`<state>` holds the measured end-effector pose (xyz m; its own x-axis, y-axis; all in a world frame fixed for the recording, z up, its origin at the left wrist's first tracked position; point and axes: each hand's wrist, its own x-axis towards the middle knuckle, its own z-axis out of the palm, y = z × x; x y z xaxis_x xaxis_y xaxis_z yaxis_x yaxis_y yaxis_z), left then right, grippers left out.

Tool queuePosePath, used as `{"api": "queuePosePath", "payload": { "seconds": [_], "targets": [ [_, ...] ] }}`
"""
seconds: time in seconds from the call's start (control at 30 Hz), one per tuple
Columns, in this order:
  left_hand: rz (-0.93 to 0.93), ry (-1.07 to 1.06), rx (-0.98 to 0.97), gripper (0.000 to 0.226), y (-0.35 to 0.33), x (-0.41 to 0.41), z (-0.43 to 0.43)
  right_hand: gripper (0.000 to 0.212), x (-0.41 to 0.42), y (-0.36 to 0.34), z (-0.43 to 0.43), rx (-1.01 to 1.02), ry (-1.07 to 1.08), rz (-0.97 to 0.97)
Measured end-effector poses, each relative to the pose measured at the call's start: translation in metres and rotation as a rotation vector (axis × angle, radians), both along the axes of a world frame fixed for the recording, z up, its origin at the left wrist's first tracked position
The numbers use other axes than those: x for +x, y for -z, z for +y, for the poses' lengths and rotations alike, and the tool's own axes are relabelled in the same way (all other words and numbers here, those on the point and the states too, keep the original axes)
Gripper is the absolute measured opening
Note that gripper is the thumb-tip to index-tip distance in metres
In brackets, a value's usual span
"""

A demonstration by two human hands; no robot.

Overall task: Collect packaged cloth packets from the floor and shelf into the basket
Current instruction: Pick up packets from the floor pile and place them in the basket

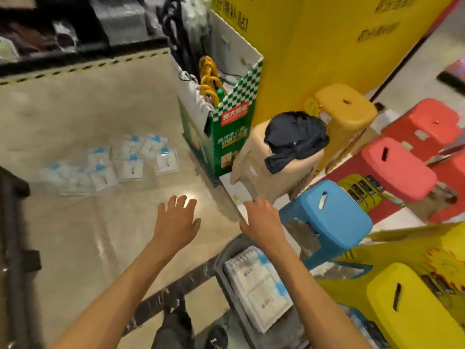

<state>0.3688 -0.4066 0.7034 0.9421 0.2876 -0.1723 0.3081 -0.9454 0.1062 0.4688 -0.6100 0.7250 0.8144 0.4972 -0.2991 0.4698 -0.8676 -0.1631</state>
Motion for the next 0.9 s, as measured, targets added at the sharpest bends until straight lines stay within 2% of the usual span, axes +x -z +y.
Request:
{"api": "queuePosePath", "payload": {
  "seconds": [0.13,0.37,0.67,0.9],
  "targets": [
    [-0.077,-0.126,-0.028,0.056,-0.033,-0.035,0.048,0.057,-0.004,-0.037,0.056,0.035,-0.073,0.07],
    [-0.084,-0.297,0.02,0.058,-0.076,-0.065,0.15,0.064,-0.017,-0.079,0.172,0.085,-0.212,0.014],
    [-0.017,-0.362,0.084,0.056,-0.097,-0.072,0.252,0.064,-0.009,-0.077,0.281,0.059,-0.288,-0.046],
    [-0.012,-0.379,0.066,0.056,-0.099,-0.041,0.304,0.064,0.025,-0.066,0.339,0.049,-0.31,-0.028]
  ]
}}
